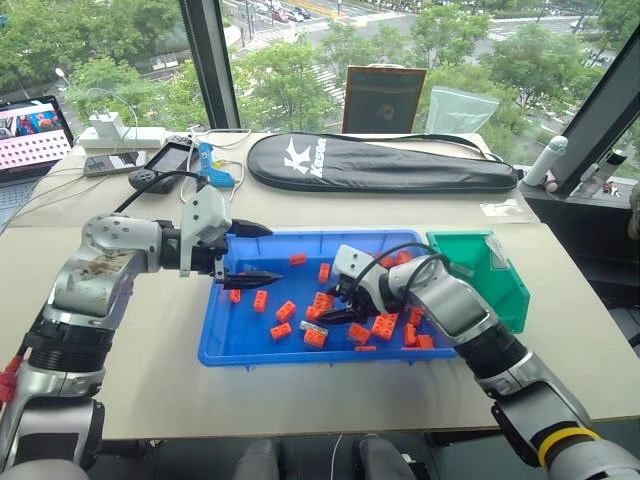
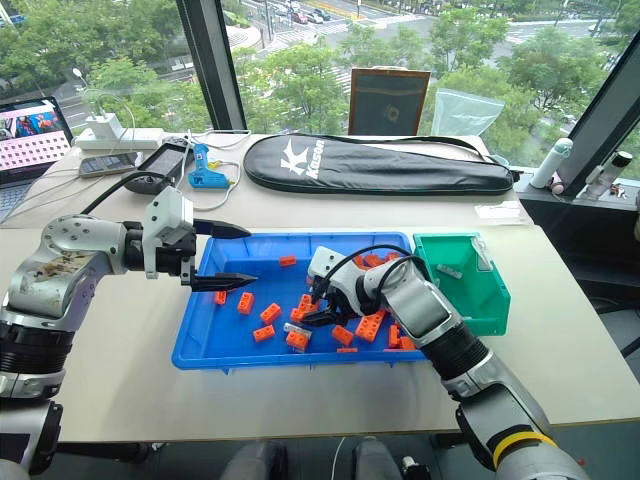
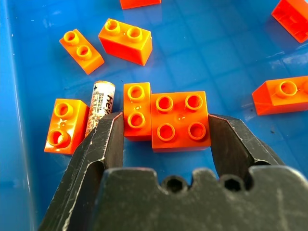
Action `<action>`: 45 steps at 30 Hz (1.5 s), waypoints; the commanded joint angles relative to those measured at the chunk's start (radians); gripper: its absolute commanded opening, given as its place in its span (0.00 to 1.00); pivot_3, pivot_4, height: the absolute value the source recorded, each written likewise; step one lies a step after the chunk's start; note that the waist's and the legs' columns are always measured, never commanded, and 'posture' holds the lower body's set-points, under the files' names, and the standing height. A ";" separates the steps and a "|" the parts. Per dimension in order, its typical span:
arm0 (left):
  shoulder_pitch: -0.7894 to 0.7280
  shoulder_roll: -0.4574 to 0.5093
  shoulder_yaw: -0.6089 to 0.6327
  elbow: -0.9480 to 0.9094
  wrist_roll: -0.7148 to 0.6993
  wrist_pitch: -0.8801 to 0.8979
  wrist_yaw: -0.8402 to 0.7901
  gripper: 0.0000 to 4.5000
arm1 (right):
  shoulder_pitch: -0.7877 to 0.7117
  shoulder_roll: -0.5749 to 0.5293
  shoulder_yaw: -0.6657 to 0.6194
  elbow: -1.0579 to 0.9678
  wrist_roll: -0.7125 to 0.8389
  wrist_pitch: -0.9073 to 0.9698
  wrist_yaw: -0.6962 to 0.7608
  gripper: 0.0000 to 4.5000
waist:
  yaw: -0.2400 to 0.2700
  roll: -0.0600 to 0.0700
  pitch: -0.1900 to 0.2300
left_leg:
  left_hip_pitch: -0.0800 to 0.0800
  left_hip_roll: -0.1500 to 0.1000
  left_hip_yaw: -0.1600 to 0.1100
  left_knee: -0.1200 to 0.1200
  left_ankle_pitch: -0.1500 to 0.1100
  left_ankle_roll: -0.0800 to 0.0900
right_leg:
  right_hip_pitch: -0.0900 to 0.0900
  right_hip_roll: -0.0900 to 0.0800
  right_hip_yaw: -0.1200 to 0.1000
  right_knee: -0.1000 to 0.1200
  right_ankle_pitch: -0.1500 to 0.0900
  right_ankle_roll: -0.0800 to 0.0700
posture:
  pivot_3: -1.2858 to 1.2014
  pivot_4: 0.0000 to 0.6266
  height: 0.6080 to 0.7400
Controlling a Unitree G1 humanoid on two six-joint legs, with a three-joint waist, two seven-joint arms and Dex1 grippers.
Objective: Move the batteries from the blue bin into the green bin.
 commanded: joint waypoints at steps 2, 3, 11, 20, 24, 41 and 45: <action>-0.016 0.000 0.011 -0.015 -0.002 -0.008 0.004 1.00 | -0.030 -0.028 -0.060 -0.056 0.019 -0.007 0.014 0.54 | 0.000 0.000 0.000 | 0.000 0.000 0.000 0.000 0.000 0.000 | 0.000 0.000 0.000 0.000 0.000 0.000 | 0.52 0.24 1.00; -0.017 -0.001 0.010 -0.013 -0.002 -0.009 0.003 1.00 | -0.041 -0.041 -0.077 -0.064 0.024 -0.002 0.018 0.54 | 0.000 0.000 0.000 | 0.000 0.000 0.000 0.000 0.000 0.000 | 0.000 0.000 0.000 0.000 0.000 0.000 | 0.52 0.24 1.00; -0.038 -0.021 -0.002 0.009 0.007 -0.019 -0.002 1.00 | -0.112 -0.225 -0.209 -0.008 0.003 -0.040 0.013 0.54 | 0.004 0.000 0.000 | 0.000 -0.001 0.000 0.000 0.000 0.000 | 0.000 -0.001 0.000 -0.001 0.000 0.000 | 0.52 0.24 1.00; -0.048 -0.031 -0.009 0.025 0.013 -0.029 -0.012 1.00 | -0.087 -0.273 -0.203 0.057 -0.037 -0.084 0.012 0.84 | -0.008 0.000 0.000 | 0.000 0.000 0.001 0.000 0.000 0.000 | -0.001 0.000 0.001 0.000 0.000 0.000 | 0.52 0.24 1.00; -0.047 -0.028 -0.007 0.024 0.013 -0.027 -0.013 1.00 | -0.088 -0.258 -0.205 0.023 -0.040 -0.083 0.006 0.99 | -0.007 0.000 0.000 | 0.000 0.001 0.000 0.000 0.000 0.000 | -0.001 0.001 0.001 0.000 0.000 0.000 | 0.52 0.24 1.00; -0.033 -0.010 0.004 0.006 0.008 -0.017 -0.009 1.00 | -0.036 -0.110 0.007 -0.244 0.084 0.087 0.083 0.99 | -0.002 0.000 0.000 | 0.000 0.000 0.000 0.001 0.000 0.000 | -0.001 0.000 0.000 0.001 0.000 0.000 | 0.52 0.24 1.00; -0.028 -0.007 0.006 0.002 0.008 -0.017 -0.007 1.00 | -0.039 -0.080 0.024 -0.240 0.098 0.128 0.073 0.99 | 0.000 0.000 0.000 | 0.000 0.000 0.000 0.001 0.000 0.000 | -0.001 0.000 0.000 0.001 0.000 0.000 | 0.52 0.24 1.00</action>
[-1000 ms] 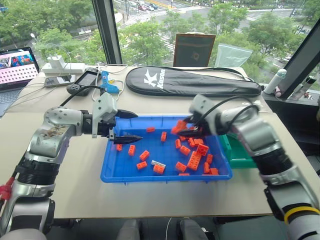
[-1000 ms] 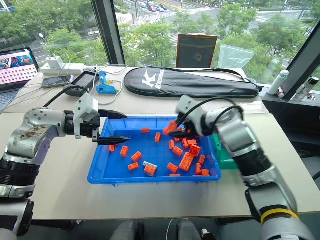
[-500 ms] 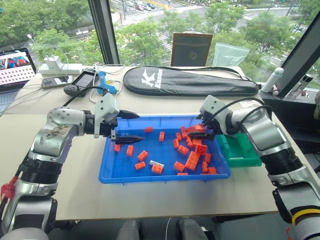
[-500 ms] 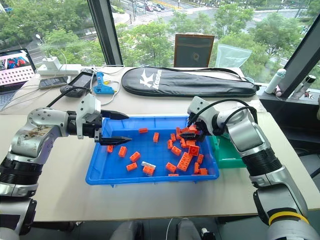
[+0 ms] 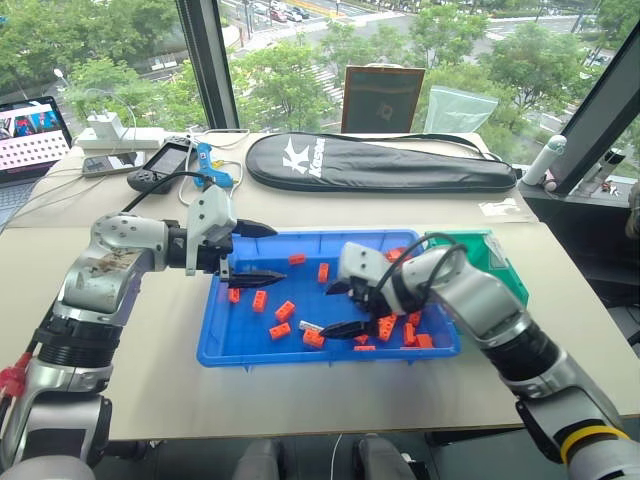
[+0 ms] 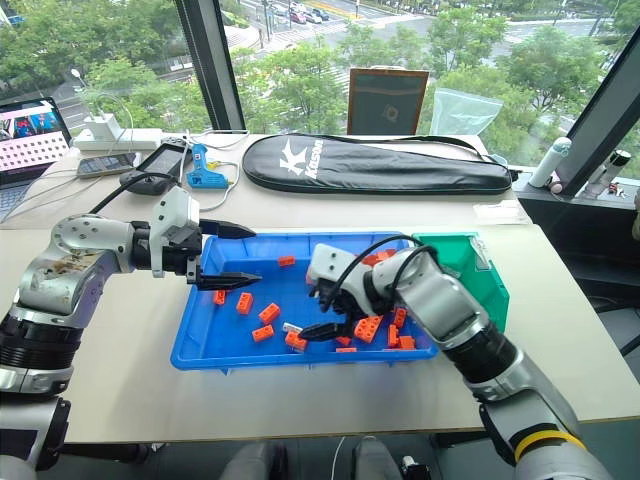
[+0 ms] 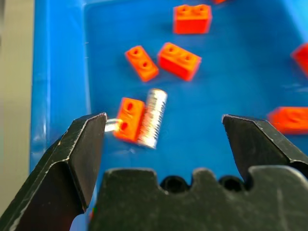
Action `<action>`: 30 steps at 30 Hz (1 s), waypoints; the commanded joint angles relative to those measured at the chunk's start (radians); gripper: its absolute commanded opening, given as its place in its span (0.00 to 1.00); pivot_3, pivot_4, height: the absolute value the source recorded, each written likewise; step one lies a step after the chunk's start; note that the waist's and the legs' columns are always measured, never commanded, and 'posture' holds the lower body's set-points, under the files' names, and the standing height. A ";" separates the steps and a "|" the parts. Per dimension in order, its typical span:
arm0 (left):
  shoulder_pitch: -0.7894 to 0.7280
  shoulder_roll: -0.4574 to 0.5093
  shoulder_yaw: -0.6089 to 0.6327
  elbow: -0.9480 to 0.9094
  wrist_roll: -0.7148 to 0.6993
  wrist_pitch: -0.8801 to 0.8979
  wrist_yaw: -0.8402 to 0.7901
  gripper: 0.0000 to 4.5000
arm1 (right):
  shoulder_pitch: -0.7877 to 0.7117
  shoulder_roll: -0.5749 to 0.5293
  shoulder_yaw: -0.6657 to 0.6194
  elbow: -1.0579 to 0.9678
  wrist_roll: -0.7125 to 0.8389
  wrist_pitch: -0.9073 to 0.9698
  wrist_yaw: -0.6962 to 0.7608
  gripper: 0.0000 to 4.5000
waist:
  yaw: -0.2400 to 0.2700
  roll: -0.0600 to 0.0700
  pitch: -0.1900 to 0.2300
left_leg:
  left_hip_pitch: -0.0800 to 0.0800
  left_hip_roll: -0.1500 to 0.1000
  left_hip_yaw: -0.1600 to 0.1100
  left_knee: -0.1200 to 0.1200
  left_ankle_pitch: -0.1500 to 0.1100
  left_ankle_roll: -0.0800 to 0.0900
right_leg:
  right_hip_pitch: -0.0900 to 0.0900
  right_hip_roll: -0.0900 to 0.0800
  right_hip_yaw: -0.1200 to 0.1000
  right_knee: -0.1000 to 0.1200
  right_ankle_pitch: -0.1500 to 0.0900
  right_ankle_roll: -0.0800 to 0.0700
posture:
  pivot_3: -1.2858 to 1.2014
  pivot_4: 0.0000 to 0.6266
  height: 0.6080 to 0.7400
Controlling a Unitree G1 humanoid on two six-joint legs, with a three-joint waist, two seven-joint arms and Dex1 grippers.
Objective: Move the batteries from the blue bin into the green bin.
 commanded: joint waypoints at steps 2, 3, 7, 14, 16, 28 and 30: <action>-0.005 0.014 0.022 -0.034 -0.005 -0.004 0.005 1.00 | -0.029 0.024 -0.007 -0.018 0.020 0.059 -0.014 0.99 | 0.001 0.000 0.000 | 0.000 0.000 0.000 0.000 0.000 0.000 | 0.000 0.000 0.000 0.000 0.000 0.000 | 0.52 0.24 1.00; -0.003 0.014 0.022 -0.035 -0.005 -0.004 0.006 1.00 | -0.030 0.029 0.001 -0.019 0.023 0.069 -0.010 0.99 | 0.002 0.000 0.000 | 0.000 0.000 0.000 0.000 0.000 0.000 | 0.000 0.000 0.000 0.000 0.000 0.000 | 0.52 0.24 1.00; -0.001 0.016 0.022 -0.037 -0.005 -0.004 0.007 1.00 | -0.032 0.059 0.033 0.010 0.014 0.083 -0.024 0.99 | 0.001 0.000 0.000 | 0.000 0.000 0.000 0.000 0.000 0.000 | 0.000 0.000 0.000 0.000 0.000 0.000 | 0.52 0.24 1.00; 0.000 0.018 0.023 -0.038 -0.004 -0.005 0.008 1.00 | -0.027 0.085 0.075 0.076 -0.010 0.052 -0.042 0.99 | 0.000 0.000 0.000 | 0.000 0.000 0.000 0.000 0.000 0.000 | 0.000 0.000 0.000 0.000 0.000 0.000 | 0.52 0.24 1.00; 0.002 0.019 0.023 -0.041 -0.005 -0.004 0.010 1.00 | -0.024 0.088 0.087 0.091 -0.024 0.037 -0.045 0.94 | 0.000 0.000 0.000 | 0.000 0.000 0.000 0.000 0.000 0.000 | 0.000 0.000 0.000 0.000 0.000 0.000 | 0.52 0.24 1.00; 0.002 0.014 0.021 -0.041 -0.007 -0.004 0.014 1.00 | -0.057 0.019 0.090 0.127 -0.135 -0.073 -0.032 0.28 | 0.001 0.000 0.000 | 0.000 0.000 0.000 0.000 0.000 0.000 | 0.000 0.000 0.000 0.000 0.000 0.000 | 0.52 0.24 1.00; 0.000 0.013 0.019 -0.038 -0.006 -0.006 0.013 1.00 | -0.064 -0.025 0.075 0.131 -0.152 -0.092 -0.020 0.28 | 0.002 0.000 0.000 | 0.000 0.000 0.000 0.000 0.000 0.000 | 0.000 0.000 0.000 0.000 0.000 0.000 | 0.52 0.24 1.00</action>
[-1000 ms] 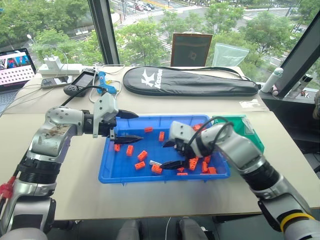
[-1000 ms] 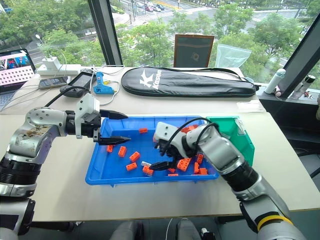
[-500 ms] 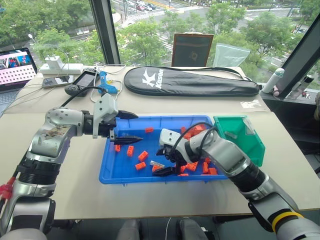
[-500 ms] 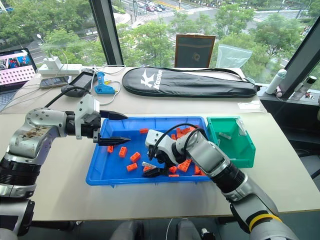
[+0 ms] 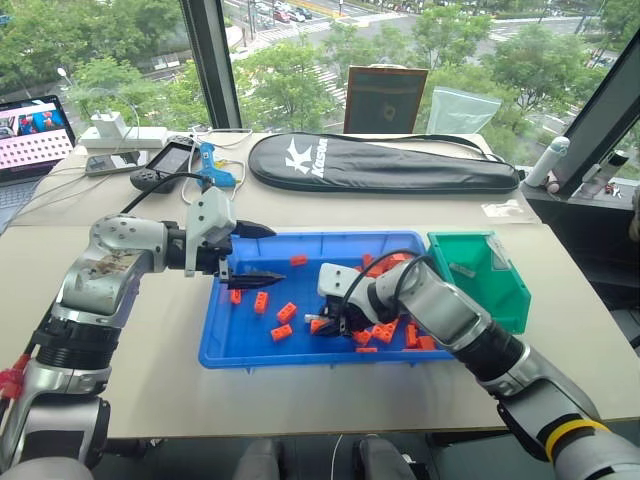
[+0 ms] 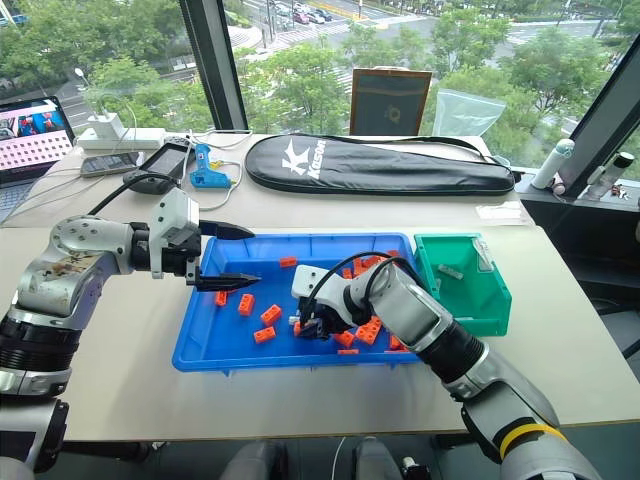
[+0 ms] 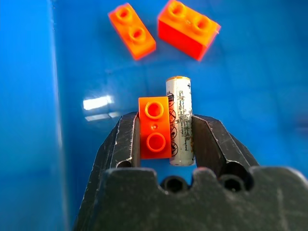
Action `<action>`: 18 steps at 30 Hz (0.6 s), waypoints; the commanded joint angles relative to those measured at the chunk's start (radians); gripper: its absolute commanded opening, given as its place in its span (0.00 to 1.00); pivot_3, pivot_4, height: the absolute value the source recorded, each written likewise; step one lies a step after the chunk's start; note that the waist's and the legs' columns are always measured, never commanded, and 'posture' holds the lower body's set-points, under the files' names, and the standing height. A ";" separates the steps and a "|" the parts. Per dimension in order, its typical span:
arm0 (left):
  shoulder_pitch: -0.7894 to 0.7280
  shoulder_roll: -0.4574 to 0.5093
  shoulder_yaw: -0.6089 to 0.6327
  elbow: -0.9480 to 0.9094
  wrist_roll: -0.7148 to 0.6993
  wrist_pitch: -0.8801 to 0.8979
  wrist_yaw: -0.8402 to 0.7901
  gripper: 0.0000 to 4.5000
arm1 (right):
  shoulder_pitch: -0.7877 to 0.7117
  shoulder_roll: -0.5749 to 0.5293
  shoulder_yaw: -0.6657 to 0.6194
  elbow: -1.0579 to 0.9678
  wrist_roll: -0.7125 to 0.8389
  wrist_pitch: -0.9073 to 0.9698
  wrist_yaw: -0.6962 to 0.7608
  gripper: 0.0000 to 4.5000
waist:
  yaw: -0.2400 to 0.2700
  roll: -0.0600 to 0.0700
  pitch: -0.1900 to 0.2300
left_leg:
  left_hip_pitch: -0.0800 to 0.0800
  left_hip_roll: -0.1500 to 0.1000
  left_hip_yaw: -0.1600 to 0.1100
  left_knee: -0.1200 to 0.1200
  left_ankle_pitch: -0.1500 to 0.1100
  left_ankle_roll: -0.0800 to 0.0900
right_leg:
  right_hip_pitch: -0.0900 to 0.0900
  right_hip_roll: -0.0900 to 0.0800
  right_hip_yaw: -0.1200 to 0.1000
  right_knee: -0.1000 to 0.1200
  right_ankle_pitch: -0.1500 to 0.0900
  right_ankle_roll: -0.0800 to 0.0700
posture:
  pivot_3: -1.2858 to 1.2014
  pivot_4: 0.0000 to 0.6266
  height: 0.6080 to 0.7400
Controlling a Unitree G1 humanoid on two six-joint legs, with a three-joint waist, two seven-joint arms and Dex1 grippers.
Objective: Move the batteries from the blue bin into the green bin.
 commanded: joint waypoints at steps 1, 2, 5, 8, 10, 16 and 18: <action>-0.011 0.006 0.017 -0.027 -0.005 -0.008 0.003 1.00 | -0.028 -0.065 -0.047 -0.004 -0.025 -0.046 0.021 0.28 | 0.001 0.000 0.000 | 0.000 0.000 0.000 0.000 0.000 0.000 | 0.000 0.000 0.000 0.000 0.000 0.000 | 0.52 0.24 1.00; -0.013 0.004 0.016 -0.025 -0.004 -0.010 0.002 1.00 | -0.026 -0.080 -0.052 0.000 -0.030 -0.053 0.023 0.28 | 0.001 0.000 0.000 | 0.000 0.000 0.000 0.000 0.000 0.000 | 0.000 0.000 0.000 0.000 0.000 0.000 | 0.52 0.24 1.00; -0.018 0.001 0.013 -0.021 -0.003 -0.012 0.002 1.00 | -0.013 -0.092 -0.060 0.015 -0.035 -0.074 0.023 0.28 | 0.001 0.000 0.000 | 0.000 0.000 0.000 0.000 0.000 0.000 | 0.000 0.000 0.000 0.000 0.000 0.000 | 0.52 0.24 1.00; -0.022 -0.003 0.010 -0.019 -0.003 -0.012 0.001 1.00 | -0.008 -0.093 -0.070 0.049 -0.055 -0.100 0.007 0.28 | -0.004 0.000 0.000 | 0.000 0.000 0.000 0.000 0.000 0.000 | 0.000 0.000 0.000 0.000 0.000 0.000 | 0.52 0.24 1.00; -0.022 -0.005 0.010 -0.020 -0.003 -0.011 0.000 1.00 | -0.005 -0.089 -0.082 0.062 -0.058 -0.108 -0.001 0.28 | -0.005 0.000 0.000 | 0.000 0.000 0.000 0.000 0.000 0.000 | 0.000 0.001 0.000 0.000 0.000 0.000 | 0.52 0.24 1.00; -0.020 -0.004 0.011 -0.022 -0.003 -0.009 0.000 1.00 | -0.004 -0.053 -0.154 0.026 -0.003 -0.061 -0.005 0.72 | -0.002 0.000 0.000 | 0.000 0.000 0.000 0.000 0.000 0.000 | 0.000 0.000 0.000 0.000 0.000 0.000 | 0.52 0.24 1.00; -0.020 -0.004 0.011 -0.021 -0.003 -0.009 0.000 1.00 | -0.005 -0.024 -0.206 -0.017 0.064 0.009 0.008 0.86 | -0.001 0.000 0.000 | 0.000 0.000 0.000 0.000 0.000 0.000 | 0.000 0.000 0.000 0.000 0.000 0.000 | 0.52 0.24 1.00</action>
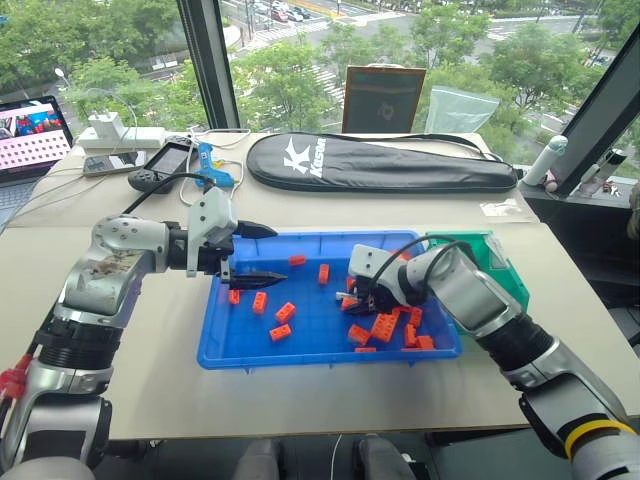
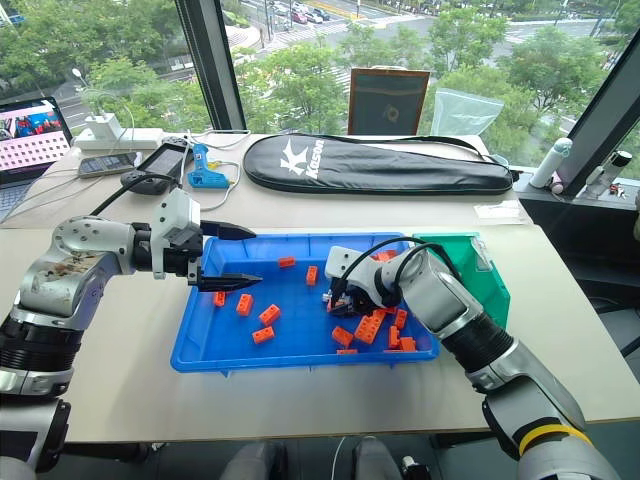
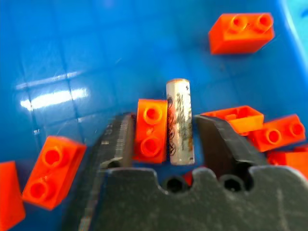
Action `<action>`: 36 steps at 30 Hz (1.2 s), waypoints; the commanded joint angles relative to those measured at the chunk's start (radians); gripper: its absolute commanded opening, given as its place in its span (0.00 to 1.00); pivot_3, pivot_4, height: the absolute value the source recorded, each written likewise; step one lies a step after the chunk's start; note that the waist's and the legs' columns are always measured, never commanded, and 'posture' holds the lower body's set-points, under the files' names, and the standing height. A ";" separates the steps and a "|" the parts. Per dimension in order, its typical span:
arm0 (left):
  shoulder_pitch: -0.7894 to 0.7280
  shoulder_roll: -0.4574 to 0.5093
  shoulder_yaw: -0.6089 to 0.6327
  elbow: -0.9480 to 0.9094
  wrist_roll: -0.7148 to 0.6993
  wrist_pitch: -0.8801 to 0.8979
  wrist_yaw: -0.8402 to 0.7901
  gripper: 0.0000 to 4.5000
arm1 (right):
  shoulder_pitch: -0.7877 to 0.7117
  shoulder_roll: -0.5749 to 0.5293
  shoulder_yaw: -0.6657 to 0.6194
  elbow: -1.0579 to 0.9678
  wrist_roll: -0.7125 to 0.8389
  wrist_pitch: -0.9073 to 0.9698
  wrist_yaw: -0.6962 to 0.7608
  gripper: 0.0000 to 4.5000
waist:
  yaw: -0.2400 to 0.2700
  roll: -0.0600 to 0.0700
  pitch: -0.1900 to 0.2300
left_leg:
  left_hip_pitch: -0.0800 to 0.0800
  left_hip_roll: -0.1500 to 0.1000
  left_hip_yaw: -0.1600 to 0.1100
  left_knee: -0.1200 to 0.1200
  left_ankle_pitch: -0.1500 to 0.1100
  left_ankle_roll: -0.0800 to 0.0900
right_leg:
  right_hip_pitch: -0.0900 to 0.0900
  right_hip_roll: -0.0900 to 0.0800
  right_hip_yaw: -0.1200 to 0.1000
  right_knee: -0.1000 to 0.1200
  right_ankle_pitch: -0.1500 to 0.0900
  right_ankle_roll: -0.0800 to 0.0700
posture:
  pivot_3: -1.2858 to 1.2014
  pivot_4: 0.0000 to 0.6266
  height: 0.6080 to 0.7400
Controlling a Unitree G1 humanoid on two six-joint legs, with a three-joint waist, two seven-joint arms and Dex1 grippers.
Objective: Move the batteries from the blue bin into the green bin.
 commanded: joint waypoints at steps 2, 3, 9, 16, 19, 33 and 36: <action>-0.019 0.004 0.012 -0.021 -0.002 -0.009 0.000 1.00 | -0.016 0.024 -0.115 -0.123 0.109 0.111 0.021 0.99 | 0.000 0.000 0.000 | 0.000 0.000 0.000 0.000 0.000 0.000 | 0.000 0.000 0.000 0.000 0.000 0.000 | 0.52 0.24 1.00; -0.020 0.004 0.011 -0.020 -0.002 -0.009 0.000 1.00 | -0.019 0.021 -0.118 -0.132 0.109 0.114 0.018 0.99 | 0.000 0.000 0.000 | 0.000 0.000 0.000 0.000 0.000 0.000 | 0.000 0.000 0.000 0.000 0.000 0.000 | 0.52 0.24 1.00; -0.023 -0.002 0.008 -0.018 -0.002 -0.011 0.000 1.00 | -0.033 -0.007 -0.115 -0.093 0.060 0.057 -0.027 0.99 | 0.001 0.000 0.000 | 0.000 0.000 0.000 0.000 0.000 0.000 | 0.000 0.000 0.000 0.000 0.000 0.000 | 0.52 0.24 1.00; -0.024 -0.004 0.006 -0.017 0.001 -0.013 -0.001 1.00 | -0.033 -0.026 -0.095 -0.003 -0.004 -0.033 -0.035 0.99 | 0.001 0.000 0.000 | 0.000 0.000 0.000 0.000 0.000 0.000 | 0.000 0.000 0.000 -0.001 0.000 0.000 | 0.52 0.24 1.00; -0.020 0.000 0.009 -0.021 0.001 -0.012 -0.001 1.00 | -0.034 -0.024 -0.101 0.010 -0.006 -0.039 -0.027 0.99 | -0.003 0.000 0.000 | 0.000 0.000 0.000 0.000 0.000 0.000 | 0.000 0.000 0.000 0.000 0.000 0.000 | 0.52 0.24 1.00; -0.019 -0.003 0.006 -0.017 0.005 -0.016 0.000 1.00 | -0.027 -0.019 -0.100 0.011 -0.013 -0.034 -0.014 0.53 | 0.000 0.000 0.000 | 0.000 0.000 0.000 0.000 0.000 0.000 | 0.000 0.000 0.000 0.000 0.000 0.000 | 0.52 0.24 1.00; -0.026 -0.005 0.004 -0.012 0.007 -0.016 -0.002 1.00 | -0.012 -0.023 -0.093 0.004 -0.011 -0.026 0.000 0.53 | 0.000 0.000 0.000 | 0.000 0.000 0.000 0.000 0.000 0.000 | 0.000 0.000 0.000 0.000 0.000 0.000 | 0.52 0.24 1.00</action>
